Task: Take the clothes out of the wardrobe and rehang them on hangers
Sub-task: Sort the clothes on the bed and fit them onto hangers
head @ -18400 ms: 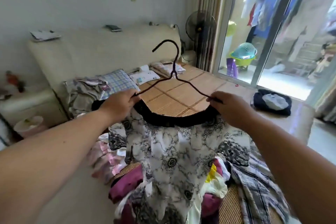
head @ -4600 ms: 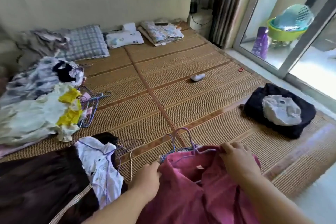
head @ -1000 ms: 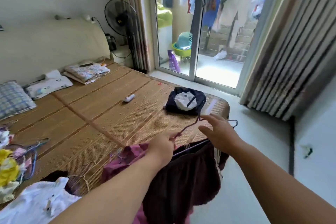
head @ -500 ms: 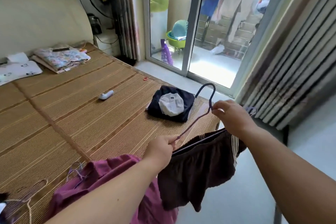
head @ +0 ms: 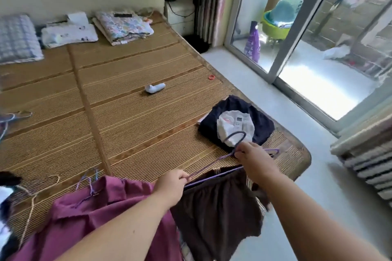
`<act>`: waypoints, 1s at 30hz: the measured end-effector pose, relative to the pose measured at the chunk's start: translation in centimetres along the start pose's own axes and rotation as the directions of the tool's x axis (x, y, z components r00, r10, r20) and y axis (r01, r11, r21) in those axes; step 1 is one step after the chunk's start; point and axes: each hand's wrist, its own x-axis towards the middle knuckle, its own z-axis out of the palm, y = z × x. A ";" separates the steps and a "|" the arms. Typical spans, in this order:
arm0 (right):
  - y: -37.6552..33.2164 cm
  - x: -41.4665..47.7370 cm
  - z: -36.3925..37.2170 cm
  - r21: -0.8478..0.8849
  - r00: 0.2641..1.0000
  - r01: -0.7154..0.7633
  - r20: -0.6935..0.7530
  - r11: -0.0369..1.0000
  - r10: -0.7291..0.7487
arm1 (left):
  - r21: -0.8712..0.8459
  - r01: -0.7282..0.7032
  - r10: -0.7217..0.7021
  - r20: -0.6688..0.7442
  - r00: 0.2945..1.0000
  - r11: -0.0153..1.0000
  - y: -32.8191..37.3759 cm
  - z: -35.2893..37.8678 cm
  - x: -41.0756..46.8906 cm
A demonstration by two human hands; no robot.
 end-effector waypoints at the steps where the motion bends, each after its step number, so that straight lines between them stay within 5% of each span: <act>1: -0.1 2.1 0.6 -0.003 0.998 0.021 0.056 1.000 -0.020 | 0.003 0.045 -0.045 -0.004 0.999 0.999 -0.4 -0.1 1.3; 7: -1.1 11.4 4.0 -0.022 0.952 0.159 0.268 0.987 -0.147 | 0.002 0.261 -0.261 -0.033 0.965 0.965 -1.7 -0.3 6.2; 15: -3.2 17.9 5.2 -0.076 0.918 0.208 0.359 0.975 -0.168 | -0.146 0.322 -0.346 -0.191 0.919 0.935 -1.0 -0.5 8.9; 20: -6.9 15.1 6.1 -0.203 0.830 0.315 0.533 0.927 -0.165 | -0.089 0.316 -0.328 -0.221 0.919 0.945 -1.4 -1.9 5.3; 30: -20.9 1.5 6.4 -0.176 0.652 0.694 0.565 0.698 -0.506 | -0.028 0.291 -0.272 -0.450 0.851 0.956 -6.5 -9.2 -8.5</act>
